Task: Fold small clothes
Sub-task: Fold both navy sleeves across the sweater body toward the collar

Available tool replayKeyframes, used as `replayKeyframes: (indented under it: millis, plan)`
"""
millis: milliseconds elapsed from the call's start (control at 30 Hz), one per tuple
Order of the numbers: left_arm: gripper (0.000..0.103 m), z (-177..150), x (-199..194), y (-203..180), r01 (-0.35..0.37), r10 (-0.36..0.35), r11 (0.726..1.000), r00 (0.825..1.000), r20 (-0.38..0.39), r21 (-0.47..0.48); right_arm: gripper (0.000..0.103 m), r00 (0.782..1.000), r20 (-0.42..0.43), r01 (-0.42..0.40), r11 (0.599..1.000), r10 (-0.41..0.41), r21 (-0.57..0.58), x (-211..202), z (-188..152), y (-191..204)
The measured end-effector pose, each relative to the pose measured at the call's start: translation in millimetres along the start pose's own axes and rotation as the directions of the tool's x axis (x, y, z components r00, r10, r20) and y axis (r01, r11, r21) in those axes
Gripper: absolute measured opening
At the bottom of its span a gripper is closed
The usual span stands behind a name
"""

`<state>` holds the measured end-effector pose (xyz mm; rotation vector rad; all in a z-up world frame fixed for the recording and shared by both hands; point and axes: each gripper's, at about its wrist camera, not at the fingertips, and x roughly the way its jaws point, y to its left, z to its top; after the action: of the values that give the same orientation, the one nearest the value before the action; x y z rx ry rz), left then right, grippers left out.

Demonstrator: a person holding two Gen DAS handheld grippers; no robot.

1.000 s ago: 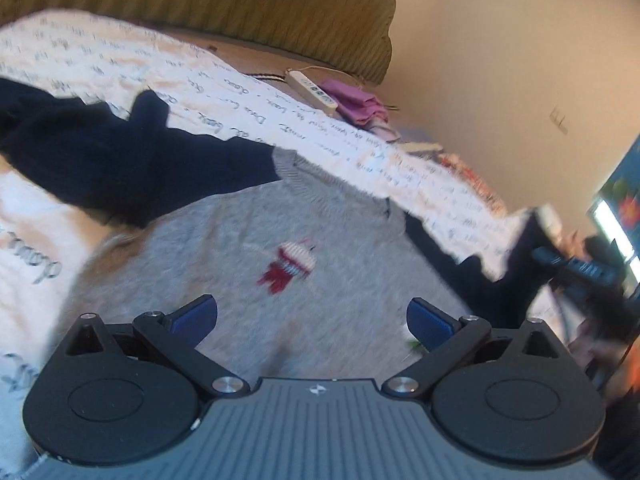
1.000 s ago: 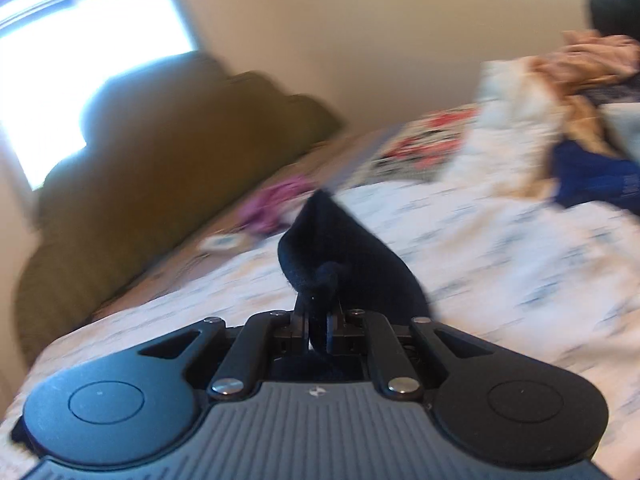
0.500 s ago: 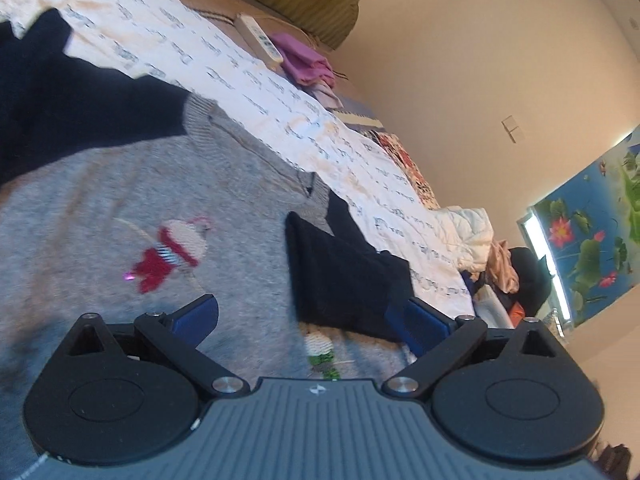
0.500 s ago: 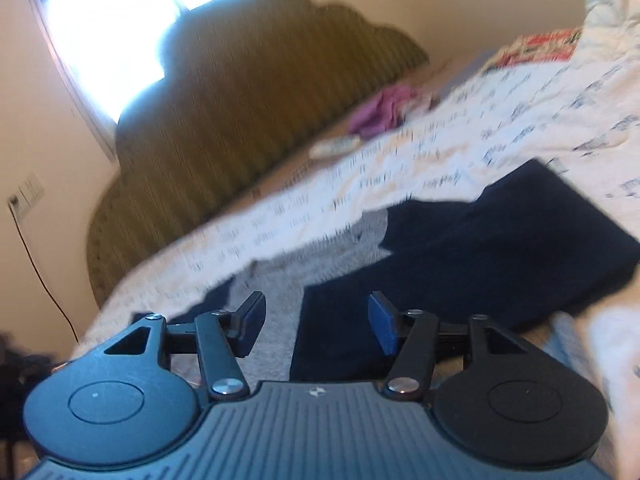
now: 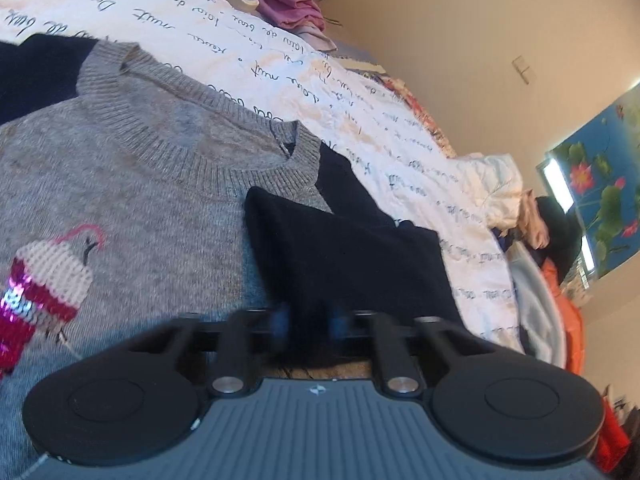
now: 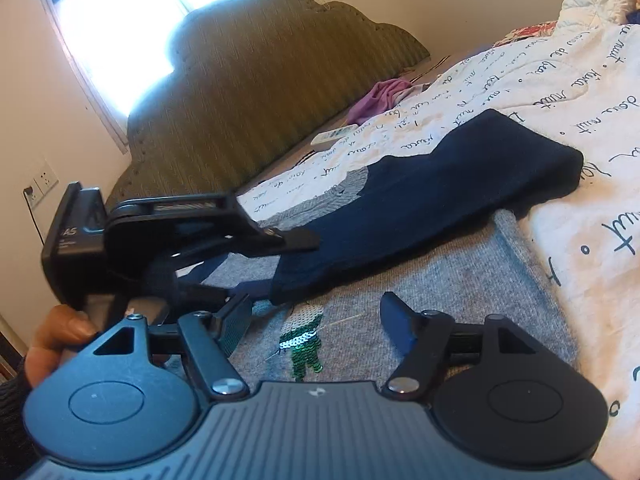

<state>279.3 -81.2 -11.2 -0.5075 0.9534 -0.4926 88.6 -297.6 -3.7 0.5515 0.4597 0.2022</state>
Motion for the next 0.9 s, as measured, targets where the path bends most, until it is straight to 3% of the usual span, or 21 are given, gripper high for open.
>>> replayKeyframes:
  millis: [133,200,367,467,667,900]
  plan:
    - [0.005,2.6,-1.9,-18.3,-0.079,0.073,0.989,0.996,0.046,0.124,0.070,1.000,0.001,-0.012,1.000,0.012,0.008,0.4,-1.0,-1.1]
    - [0.005,5.3,-12.0,-28.6,-0.090,0.076,0.979,0.994,0.084,0.185,0.070,1.000,0.005,-0.018,1.000,0.017,0.020,0.3,-1.8,-2.7]
    - [0.005,17.3,-49.4,-32.7,-0.147,0.105,0.959,0.979,0.176,0.244,0.071,1.000,0.012,-0.025,0.999,0.024,0.022,-2.6,-4.0,-4.3]
    - [0.005,19.4,-69.4,-15.6,-0.210,0.160,0.947,0.964,0.211,0.242,0.071,0.999,0.014,-0.029,0.999,0.028,0.028,-2.9,-4.0,-4.7]
    - [0.005,20.3,-92.3,39.8,-0.310,0.278,0.938,0.940,0.197,0.157,0.071,0.999,0.014,-0.030,0.999,0.030,0.026,-4.3,-4.9,-5.9]
    - [0.005,10.6,-88.4,59.1,-0.360,0.327,0.917,0.925,0.190,0.171,0.071,1.000,-0.004,-0.003,1.000,0.003,0.017,0.1,-2.7,-2.9]
